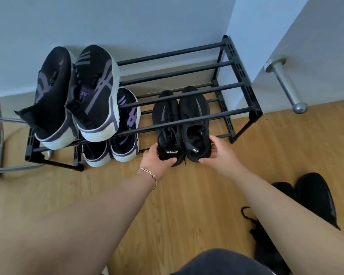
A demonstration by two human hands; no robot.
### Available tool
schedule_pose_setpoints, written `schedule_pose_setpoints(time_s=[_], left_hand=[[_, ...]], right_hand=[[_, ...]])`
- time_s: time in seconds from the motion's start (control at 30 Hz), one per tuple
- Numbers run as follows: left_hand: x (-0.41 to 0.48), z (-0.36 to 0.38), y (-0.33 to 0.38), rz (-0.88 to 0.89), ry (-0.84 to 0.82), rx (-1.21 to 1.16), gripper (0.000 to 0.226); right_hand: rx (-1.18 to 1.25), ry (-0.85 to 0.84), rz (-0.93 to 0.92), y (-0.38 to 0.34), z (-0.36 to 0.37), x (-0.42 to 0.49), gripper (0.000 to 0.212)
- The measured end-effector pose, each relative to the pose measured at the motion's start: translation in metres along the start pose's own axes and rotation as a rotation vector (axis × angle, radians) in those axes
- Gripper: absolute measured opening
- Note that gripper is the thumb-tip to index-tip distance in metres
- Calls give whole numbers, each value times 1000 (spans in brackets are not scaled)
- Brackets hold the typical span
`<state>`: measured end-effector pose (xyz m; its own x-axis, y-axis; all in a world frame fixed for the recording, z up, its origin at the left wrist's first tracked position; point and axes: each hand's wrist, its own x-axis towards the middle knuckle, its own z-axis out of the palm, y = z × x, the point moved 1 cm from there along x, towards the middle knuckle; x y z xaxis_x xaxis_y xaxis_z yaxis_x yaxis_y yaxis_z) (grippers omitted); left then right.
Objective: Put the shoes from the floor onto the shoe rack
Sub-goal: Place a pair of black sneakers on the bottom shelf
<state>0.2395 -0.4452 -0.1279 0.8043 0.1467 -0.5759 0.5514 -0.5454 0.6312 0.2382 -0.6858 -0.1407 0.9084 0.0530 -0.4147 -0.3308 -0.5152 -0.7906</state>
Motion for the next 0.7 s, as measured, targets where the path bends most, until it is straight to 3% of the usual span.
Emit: schedule_pose_setpoints(time_s=[0.43, 0.7], left_hand=[[35, -9, 25, 38, 20, 174, 90], [37, -10, 31, 36, 23, 216, 65]], right_hand=[[-53, 89, -52, -12, -11, 40, 76], [-116, 68, -20, -14, -14, 47, 77]])
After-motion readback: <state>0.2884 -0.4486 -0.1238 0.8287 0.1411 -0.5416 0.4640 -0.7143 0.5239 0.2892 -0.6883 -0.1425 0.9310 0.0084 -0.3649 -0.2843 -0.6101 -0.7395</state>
